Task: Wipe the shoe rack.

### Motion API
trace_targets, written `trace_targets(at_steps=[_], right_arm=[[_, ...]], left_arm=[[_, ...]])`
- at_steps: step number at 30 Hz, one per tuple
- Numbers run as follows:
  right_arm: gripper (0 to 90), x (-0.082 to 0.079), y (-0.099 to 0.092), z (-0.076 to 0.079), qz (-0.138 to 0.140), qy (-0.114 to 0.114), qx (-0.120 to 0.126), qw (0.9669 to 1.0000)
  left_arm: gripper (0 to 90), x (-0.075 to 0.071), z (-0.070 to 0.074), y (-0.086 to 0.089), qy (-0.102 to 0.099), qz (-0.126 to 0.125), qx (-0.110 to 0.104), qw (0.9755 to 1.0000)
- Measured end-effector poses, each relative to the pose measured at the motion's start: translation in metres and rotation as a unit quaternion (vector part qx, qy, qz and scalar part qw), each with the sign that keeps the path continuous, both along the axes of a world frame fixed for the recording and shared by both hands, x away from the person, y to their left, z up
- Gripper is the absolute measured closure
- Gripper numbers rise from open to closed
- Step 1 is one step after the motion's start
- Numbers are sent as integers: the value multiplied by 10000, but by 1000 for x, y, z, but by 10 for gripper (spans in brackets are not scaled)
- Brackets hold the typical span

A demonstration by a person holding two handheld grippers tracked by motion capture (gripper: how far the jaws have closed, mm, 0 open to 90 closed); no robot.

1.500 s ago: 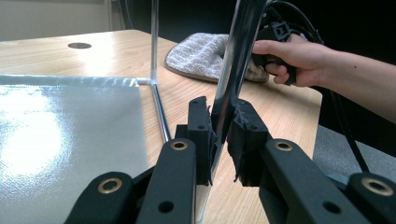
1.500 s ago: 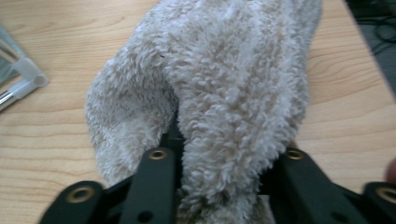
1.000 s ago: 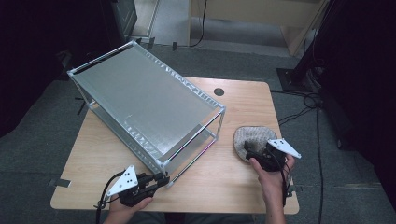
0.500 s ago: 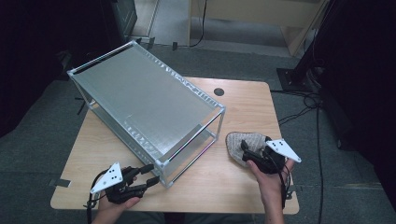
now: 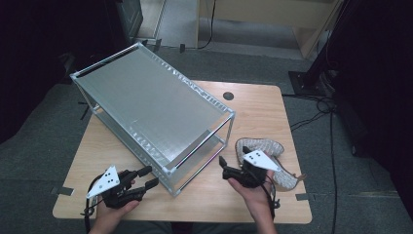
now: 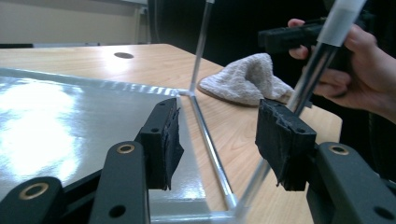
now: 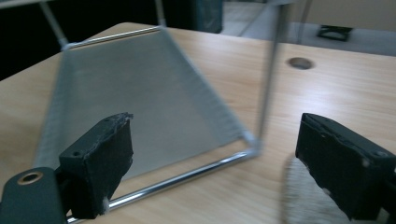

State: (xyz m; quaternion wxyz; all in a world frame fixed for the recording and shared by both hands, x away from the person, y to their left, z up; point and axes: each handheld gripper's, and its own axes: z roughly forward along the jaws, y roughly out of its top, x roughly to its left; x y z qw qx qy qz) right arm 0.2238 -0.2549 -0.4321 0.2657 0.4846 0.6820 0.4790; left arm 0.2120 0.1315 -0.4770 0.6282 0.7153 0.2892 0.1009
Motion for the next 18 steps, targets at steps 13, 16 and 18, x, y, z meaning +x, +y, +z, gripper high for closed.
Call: trace_targets(at_steps=[13, 16, 18], right_arm=[[136, -25, 72, -19, 1524, 122, 204, 9880], [151, -30, 84, -21, 1787, 92, 258, 9835], [175, -33, 88, -23, 1938, 74, 285, 9806]], left_arm=[[492, 10, 0, 19, 54, 404, -5, 9992], [492, 12, -1, 21, 77, 454, 12, 9989], [494, 13, -1, 21, 90, 472, 15, 9988]])
